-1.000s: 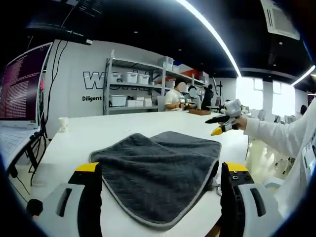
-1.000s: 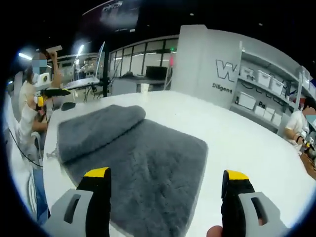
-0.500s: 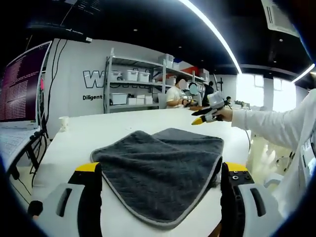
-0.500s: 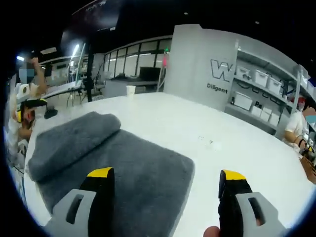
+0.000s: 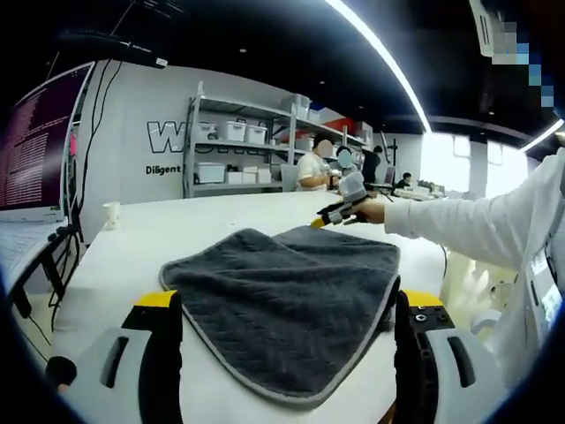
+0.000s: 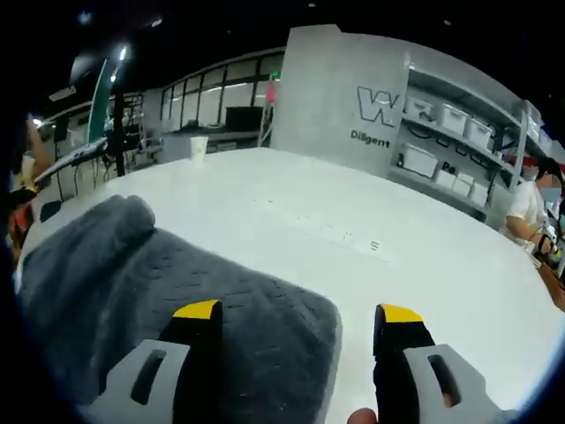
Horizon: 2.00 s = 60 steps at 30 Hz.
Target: Open the folded towel by lifting each exposed corner and separating the folded layers until the towel lies flat within the target outline without major curled edges
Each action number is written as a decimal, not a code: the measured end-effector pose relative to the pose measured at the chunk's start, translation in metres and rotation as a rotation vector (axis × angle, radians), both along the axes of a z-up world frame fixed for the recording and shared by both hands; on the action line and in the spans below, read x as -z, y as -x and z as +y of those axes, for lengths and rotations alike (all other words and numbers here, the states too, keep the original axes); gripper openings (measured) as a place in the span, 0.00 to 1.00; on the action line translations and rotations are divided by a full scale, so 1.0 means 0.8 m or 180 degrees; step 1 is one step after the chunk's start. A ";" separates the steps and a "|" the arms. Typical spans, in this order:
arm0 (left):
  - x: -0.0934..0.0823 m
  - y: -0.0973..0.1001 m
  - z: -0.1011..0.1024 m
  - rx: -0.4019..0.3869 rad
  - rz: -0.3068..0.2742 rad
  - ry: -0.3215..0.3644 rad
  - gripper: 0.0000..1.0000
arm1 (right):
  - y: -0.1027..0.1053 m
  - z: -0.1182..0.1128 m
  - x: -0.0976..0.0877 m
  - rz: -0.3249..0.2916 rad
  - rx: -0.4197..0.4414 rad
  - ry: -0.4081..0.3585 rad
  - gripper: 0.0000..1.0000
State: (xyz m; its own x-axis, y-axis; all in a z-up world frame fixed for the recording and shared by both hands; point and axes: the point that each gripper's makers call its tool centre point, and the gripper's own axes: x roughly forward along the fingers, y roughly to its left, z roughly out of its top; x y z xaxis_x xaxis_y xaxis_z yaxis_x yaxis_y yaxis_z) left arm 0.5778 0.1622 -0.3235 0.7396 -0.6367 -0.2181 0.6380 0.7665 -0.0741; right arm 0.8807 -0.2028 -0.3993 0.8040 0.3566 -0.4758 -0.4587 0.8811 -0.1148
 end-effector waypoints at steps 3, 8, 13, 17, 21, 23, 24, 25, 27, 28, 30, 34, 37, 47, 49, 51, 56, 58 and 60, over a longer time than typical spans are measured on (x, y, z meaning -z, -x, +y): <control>0.004 -0.002 0.001 -0.0001 0.0023 -0.0009 0.99 | -0.015 -0.011 0.004 0.0019 0.0193 -0.0230 0.64; 0.007 -0.005 0.002 -0.0022 0.0047 0.0026 0.99 | -0.029 -0.029 0.005 -0.0013 0.0370 -0.0478 0.60; 0.013 -0.005 -0.002 0.0000 0.0076 0.0025 0.99 | -0.029 -0.033 0.010 -0.0025 0.0364 -0.0421 0.52; 0.017 -0.005 -0.004 0.0018 0.0100 0.0022 0.99 | -0.031 -0.031 0.018 -0.0023 0.0326 -0.0296 0.47; 0.020 -0.004 -0.006 0.0033 0.0114 0.0005 0.99 | -0.030 -0.025 0.027 0.0021 0.0306 -0.0218 0.45; 0.020 -0.004 -0.005 0.0032 0.0115 0.0007 0.99 | -0.031 -0.024 0.032 0.0036 0.0290 -0.0117 0.42; 0.021 -0.004 -0.005 0.0030 0.0118 0.0008 0.99 | -0.031 -0.022 0.032 0.0026 0.0271 -0.0121 0.40; 0.021 -0.005 -0.004 0.0028 0.0117 0.0006 0.99 | -0.030 -0.020 0.032 0.0025 0.0262 -0.0124 0.37; 0.022 -0.005 -0.003 0.0023 0.0124 -0.0003 0.99 | -0.028 -0.015 0.033 0.0009 0.0234 -0.0107 0.33; 0.023 -0.005 -0.002 0.0023 0.0125 -0.0007 0.99 | -0.027 -0.014 0.033 0.0011 0.0229 -0.0109 0.32; 0.022 -0.006 -0.001 0.0021 0.0124 -0.0003 0.99 | -0.026 -0.011 0.034 0.0060 0.0223 -0.0181 0.28; 0.024 -0.006 -0.001 0.0030 0.0135 0.0003 0.99 | -0.027 -0.014 0.037 0.0142 0.0301 -0.0350 0.28; 0.026 -0.007 0.001 0.0020 0.0148 -0.0014 0.99 | -0.028 -0.014 0.037 0.0113 0.0252 -0.0340 0.22; 0.027 -0.008 0.002 0.0005 0.0154 -0.0023 0.99 | -0.024 -0.020 0.033 -0.0064 0.0081 0.0234 0.01; 0.028 -0.008 0.001 0.0009 0.0157 -0.0024 0.99 | -0.024 -0.031 0.032 -0.0081 0.0120 0.0355 0.00; 0.029 -0.008 0.000 0.0018 0.0166 -0.0025 0.99 | -0.024 -0.042 0.031 -0.0098 0.0155 0.0488 0.00; 0.031 -0.010 0.002 0.0013 0.0178 -0.0036 0.99 | -0.024 -0.072 0.029 -0.0111 0.0286 0.0700 0.00; 0.032 -0.011 0.002 0.0004 0.0179 -0.0041 0.99 | -0.026 -0.089 0.026 -0.0121 0.0379 0.0823 0.00; 0.032 -0.012 0.003 -0.0003 0.0182 -0.0050 0.99 | -0.027 -0.106 0.023 -0.0133 0.0475 0.0944 0.00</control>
